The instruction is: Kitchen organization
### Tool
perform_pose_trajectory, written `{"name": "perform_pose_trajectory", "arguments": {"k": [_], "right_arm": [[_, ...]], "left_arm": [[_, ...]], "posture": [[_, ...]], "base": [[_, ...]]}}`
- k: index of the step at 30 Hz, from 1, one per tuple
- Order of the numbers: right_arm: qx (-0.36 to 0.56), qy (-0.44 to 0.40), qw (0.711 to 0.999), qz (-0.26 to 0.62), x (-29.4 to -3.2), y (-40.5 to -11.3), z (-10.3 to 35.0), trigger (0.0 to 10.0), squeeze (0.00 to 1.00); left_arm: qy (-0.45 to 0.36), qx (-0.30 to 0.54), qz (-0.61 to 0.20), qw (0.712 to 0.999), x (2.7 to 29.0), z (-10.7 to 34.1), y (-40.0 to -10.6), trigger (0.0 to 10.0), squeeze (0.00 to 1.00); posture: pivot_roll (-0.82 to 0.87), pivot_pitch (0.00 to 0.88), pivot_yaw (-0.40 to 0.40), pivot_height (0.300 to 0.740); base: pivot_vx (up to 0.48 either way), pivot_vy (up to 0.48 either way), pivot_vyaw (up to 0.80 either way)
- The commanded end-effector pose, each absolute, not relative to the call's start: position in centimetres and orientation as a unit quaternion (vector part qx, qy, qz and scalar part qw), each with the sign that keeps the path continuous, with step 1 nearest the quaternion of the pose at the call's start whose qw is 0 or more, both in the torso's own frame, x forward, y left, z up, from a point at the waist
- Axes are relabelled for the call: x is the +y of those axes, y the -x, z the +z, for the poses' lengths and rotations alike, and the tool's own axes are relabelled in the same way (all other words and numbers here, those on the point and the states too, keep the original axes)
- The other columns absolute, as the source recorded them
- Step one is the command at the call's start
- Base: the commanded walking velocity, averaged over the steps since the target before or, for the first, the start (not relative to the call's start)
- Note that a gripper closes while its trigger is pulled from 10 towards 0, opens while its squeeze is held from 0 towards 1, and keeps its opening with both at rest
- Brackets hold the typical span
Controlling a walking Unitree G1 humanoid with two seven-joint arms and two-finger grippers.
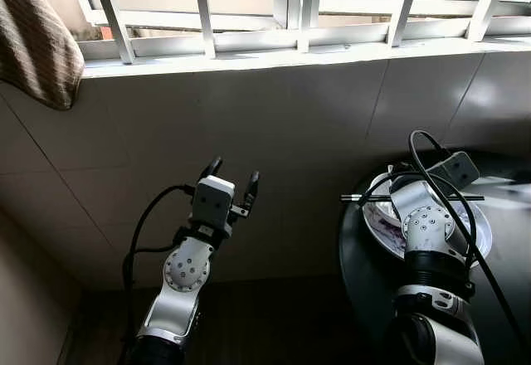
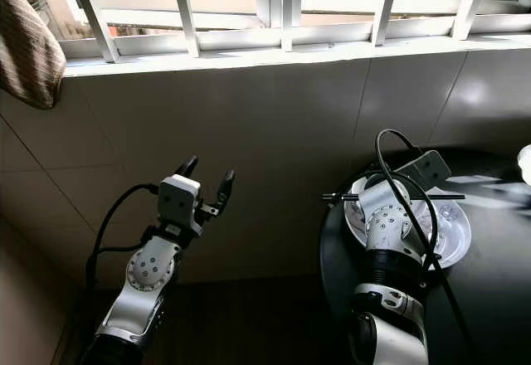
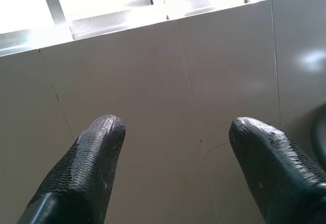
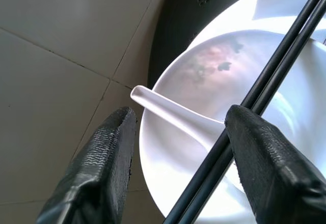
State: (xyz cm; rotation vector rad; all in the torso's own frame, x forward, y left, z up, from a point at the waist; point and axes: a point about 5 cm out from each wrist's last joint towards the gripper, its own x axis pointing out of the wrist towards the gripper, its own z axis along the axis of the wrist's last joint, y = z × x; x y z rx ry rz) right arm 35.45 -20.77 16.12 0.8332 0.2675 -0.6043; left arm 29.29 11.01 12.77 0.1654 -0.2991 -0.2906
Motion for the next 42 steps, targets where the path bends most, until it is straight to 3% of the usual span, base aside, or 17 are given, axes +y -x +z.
{"name": "perform_pose_trajectory", "arguments": {"k": [1, 19, 31, 42], "right_arm": [[0.134, -0.410, 0.857, -0.282, -20.5, -35.5, 16.1, 10.0, 0.00], [0.154, -0.420, 0.848, -0.283, -19.8, -35.5, 15.7, 10.0, 0.00], [0.095, -0.391, 0.876, -0.265, -20.5, -35.9, 17.0, 10.0, 0.00], [0.102, -0.388, 0.869, -0.291, -20.0, -34.6, 17.2, 10.0, 0.00]], "left_arm": [[-0.085, -0.146, -0.145, 0.975, 10.9, 12.7, -29.5, 10.0, 0.00], [-0.086, -0.144, -0.145, 0.975, 11.0, 12.6, -29.5, 10.0, 0.00], [-0.087, -0.142, -0.146, 0.975, 10.9, 12.5, -29.5, 10.0, 0.00], [-0.088, -0.141, -0.147, 0.975, 11.0, 12.4, -29.5, 10.0, 0.00]], "posture": [[0.04, 0.000, -0.015, 0.740], [0.04, 0.000, -0.016, 0.740], [0.04, 0.000, -0.015, 0.740], [0.04, 0.000, -0.014, 0.740]], "base": [[0.000, 0.000, 0.00], [0.000, 0.000, 0.00], [0.000, 0.000, 0.00], [0.000, 0.000, 0.00]]}}
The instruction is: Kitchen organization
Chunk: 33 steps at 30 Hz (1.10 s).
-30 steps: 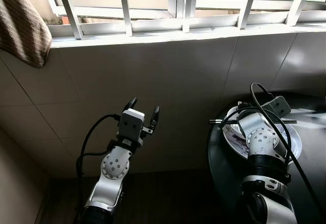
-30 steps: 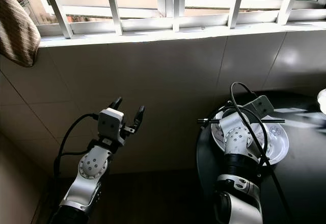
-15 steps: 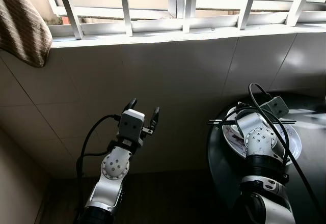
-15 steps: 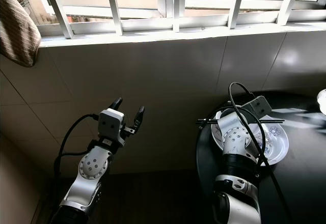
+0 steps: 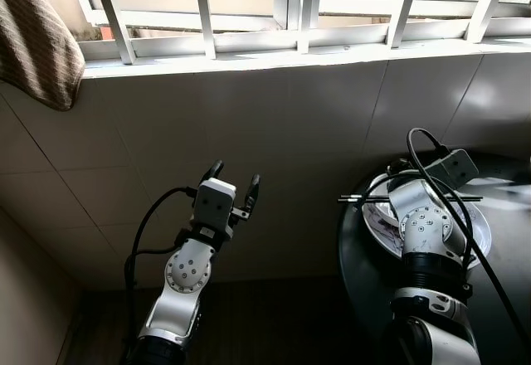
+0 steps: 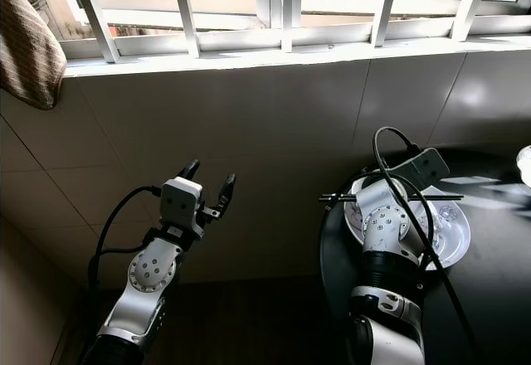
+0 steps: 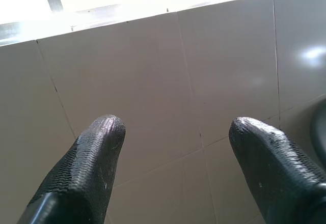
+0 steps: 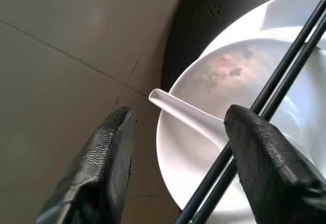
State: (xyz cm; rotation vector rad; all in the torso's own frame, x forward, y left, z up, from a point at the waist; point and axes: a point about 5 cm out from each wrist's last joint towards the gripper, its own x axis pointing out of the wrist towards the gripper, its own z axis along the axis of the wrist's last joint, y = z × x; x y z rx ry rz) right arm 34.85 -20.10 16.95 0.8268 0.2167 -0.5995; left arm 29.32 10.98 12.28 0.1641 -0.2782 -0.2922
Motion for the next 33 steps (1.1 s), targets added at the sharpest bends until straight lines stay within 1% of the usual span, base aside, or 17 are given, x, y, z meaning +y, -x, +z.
{"name": "perform_pose_trajectory", "arguments": {"k": [1, 5, 11, 14, 15, 23, 33], "right_arm": [[0.104, -0.383, 0.869, -0.297, -20.0, -34.3, 17.2, 10.0, 0.00], [0.115, -0.378, 0.870, -0.296, -19.6, -33.7, 17.2, 10.0, 0.00], [0.127, -0.381, 0.867, -0.295, -19.3, -33.5, 17.0, 10.0, 0.00], [0.133, -0.382, 0.865, -0.298, -19.3, -33.5, 16.8, 10.0, 0.00], [0.145, -0.384, 0.860, -0.303, -19.3, -33.4, 16.4, 10.0, 0.00], [0.165, -0.397, 0.851, -0.302, -19.3, -33.8, 15.2, 10.0, 0.00], [0.166, -0.414, 0.844, -0.298, -19.3, -34.2, 14.8, 10.0, 0.00]], "left_arm": [[-0.088, -0.141, -0.147, 0.975, 11.0, 12.4, -29.5, 10.0, 0.00], [-0.088, -0.140, -0.149, 0.975, 10.9, 12.4, -29.5, 10.0, 0.00], [-0.088, -0.139, -0.150, 0.975, 10.9, 12.3, -29.5, 10.0, 0.00], [-0.089, -0.139, -0.151, 0.975, 10.9, 12.3, -29.6, 10.0, 0.00], [-0.089, -0.139, -0.151, 0.975, 10.9, 12.3, -29.6, 10.0, 0.00], [-0.090, -0.138, -0.151, 0.975, 10.9, 12.2, -29.6, 10.0, 0.00], [-0.090, -0.137, -0.151, 0.975, 10.9, 12.2, -29.5, 10.0, 0.00]], "posture": [[0.04, 0.000, -0.013, 0.740], [0.04, 0.000, -0.012, 0.740], [0.04, 0.000, -0.012, 0.740], [0.04, 0.000, -0.012, 0.740], [0.04, 0.000, -0.012, 0.740], [0.04, 0.000, -0.012, 0.740], [0.04, 0.000, -0.013, 0.740]], "base": [[0.000, 0.000, 0.00], [0.000, 0.000, 0.00], [0.000, 0.000, 0.00], [0.000, 0.000, 0.00], [0.000, 0.000, 0.00], [0.000, 0.000, 0.00], [0.000, 0.000, 0.00]]}}
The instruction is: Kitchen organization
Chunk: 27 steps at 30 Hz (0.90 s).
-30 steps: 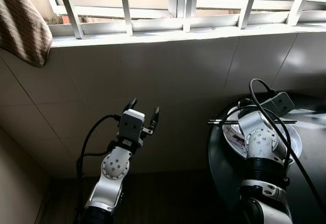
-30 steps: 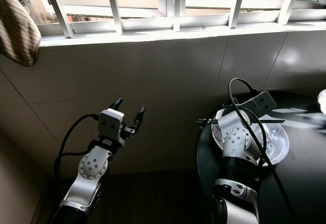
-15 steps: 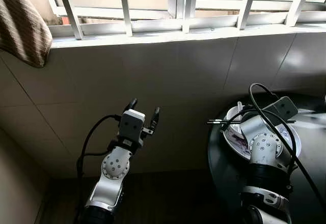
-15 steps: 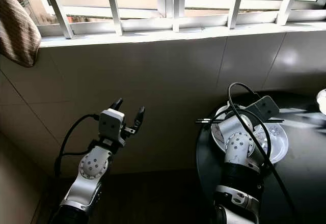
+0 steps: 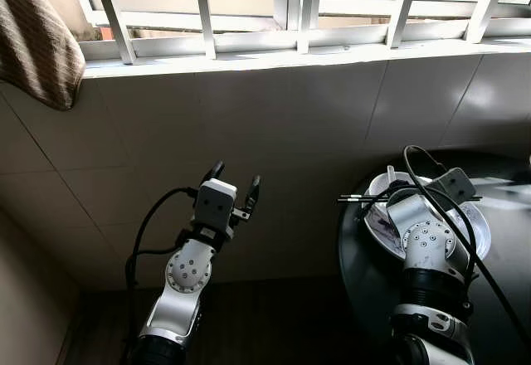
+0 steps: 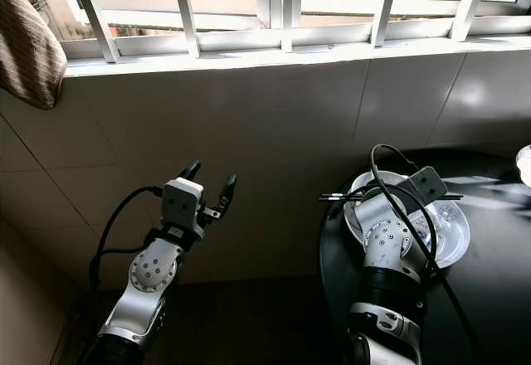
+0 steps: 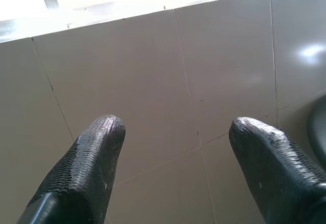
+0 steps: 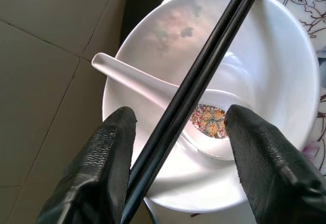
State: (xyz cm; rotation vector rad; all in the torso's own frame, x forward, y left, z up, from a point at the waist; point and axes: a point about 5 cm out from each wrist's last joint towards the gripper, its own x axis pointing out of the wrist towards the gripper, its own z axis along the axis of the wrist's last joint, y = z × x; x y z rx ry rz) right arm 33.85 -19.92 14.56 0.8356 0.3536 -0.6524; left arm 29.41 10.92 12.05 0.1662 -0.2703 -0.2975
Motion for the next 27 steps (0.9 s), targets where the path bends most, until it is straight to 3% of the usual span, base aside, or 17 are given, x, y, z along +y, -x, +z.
{"name": "perform_pose_trajectory", "arguments": {"k": [1, 27], "right_arm": [[0.166, -0.422, 0.841, -0.295, -19.4, -34.3, 14.7, 10.0, 0.00], [0.142, -0.459, 0.835, -0.269, -20.2, -36.5, 14.6, 10.0, 0.00]], "left_arm": [[-0.090, -0.137, -0.152, 0.975, 10.8, 12.2, -29.5, 10.0, 0.00], [-0.092, -0.136, -0.152, 0.975, 10.9, 12.1, -29.5, 10.0, 0.00]], "posture": [[0.04, 0.000, -0.013, 0.740], [0.05, 0.000, -0.013, 0.740]], "base": [[0.000, 0.000, 0.00], [0.000, 0.000, 0.00]]}}
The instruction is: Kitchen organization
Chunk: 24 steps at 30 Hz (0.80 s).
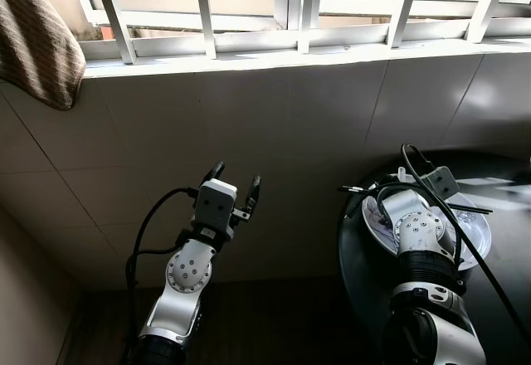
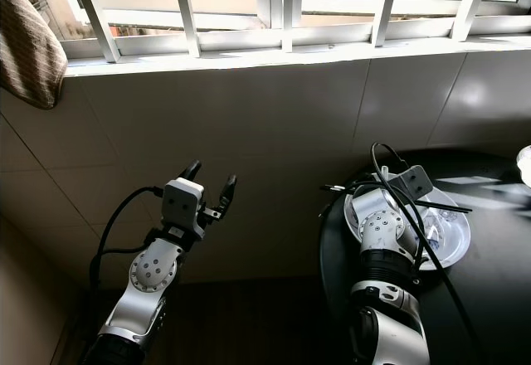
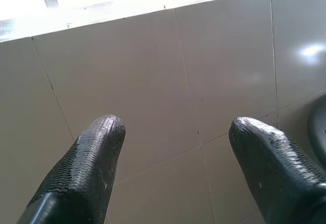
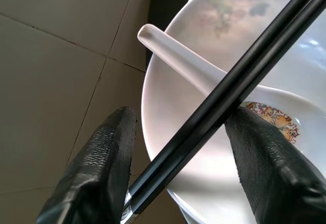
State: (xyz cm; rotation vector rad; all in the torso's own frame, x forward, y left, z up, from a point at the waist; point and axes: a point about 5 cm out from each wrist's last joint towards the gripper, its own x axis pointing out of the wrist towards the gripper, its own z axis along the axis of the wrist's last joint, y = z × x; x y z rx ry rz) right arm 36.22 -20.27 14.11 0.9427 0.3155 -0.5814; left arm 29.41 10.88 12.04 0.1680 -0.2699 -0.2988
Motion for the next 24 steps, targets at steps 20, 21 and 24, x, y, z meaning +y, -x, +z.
{"name": "perform_pose_trajectory", "arguments": {"k": [20, 21, 24], "right_arm": [[0.123, -0.498, 0.811, -0.280, -21.2, -36.9, 13.8, 10.0, 0.00], [0.123, -0.499, 0.810, -0.281, -21.3, -36.9, 13.8, 10.0, 0.00], [0.122, -0.500, 0.810, -0.282, -21.3, -36.9, 13.7, 10.0, 0.00]], "left_arm": [[-0.096, -0.132, -0.156, 0.974, 10.9, 11.9, -29.5, 10.0, 0.00], [-0.097, -0.131, -0.157, 0.974, 10.9, 11.9, -29.5, 10.0, 0.00], [-0.097, -0.130, -0.158, 0.974, 10.9, 11.8, -29.5, 10.0, 0.00]], "posture": [[0.05, 0.000, -0.011, 0.740], [0.05, 0.000, -0.011, 0.740], [0.05, 0.000, -0.011, 0.740]], "base": [[0.000, 0.000, 0.00], [0.000, 0.000, 0.00], [0.000, 0.000, 0.00]]}}
